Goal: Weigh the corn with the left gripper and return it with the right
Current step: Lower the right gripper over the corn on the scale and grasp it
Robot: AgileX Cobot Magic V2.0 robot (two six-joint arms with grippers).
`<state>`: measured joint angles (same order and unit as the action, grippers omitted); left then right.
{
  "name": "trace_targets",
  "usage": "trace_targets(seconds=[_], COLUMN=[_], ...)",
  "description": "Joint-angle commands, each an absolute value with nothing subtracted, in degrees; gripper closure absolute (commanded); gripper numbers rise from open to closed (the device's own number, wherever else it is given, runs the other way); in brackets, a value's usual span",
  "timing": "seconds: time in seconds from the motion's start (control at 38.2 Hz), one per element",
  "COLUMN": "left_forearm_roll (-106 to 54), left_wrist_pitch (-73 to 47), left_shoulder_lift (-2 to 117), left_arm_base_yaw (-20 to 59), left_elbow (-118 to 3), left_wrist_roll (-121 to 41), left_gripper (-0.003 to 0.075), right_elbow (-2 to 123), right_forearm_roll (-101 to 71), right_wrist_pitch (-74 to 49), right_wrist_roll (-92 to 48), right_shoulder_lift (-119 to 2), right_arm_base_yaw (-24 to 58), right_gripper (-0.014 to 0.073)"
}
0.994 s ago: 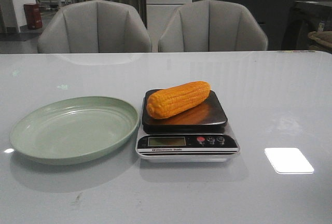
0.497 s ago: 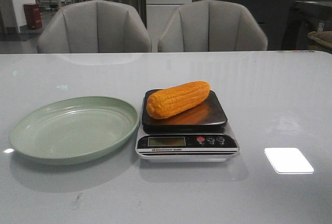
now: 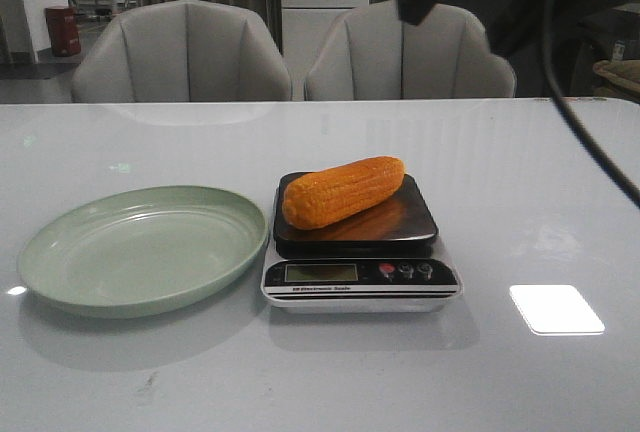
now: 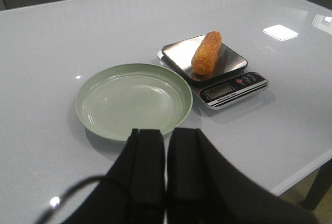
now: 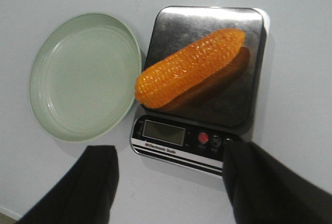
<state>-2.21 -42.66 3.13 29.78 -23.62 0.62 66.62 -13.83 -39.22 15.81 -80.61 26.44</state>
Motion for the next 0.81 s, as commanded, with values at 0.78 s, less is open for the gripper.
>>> trace_targets(seconds=[0.78], left_forearm_roll=[-2.43], left_wrist_pitch=[-38.67], left_shoulder_lift=[3.93], left_arm_base_yaw=[29.63], left_elbow=[-25.06], left_wrist_roll=[0.75], left_gripper=[0.0606], right_elbow=[101.9], right_forearm_roll=[6.3], right_wrist_pitch=[-57.53], right_wrist_roll=[60.63], right_shoulder_lift=[-116.0], right_arm_base_yaw=[36.02], right_gripper=[0.0069])
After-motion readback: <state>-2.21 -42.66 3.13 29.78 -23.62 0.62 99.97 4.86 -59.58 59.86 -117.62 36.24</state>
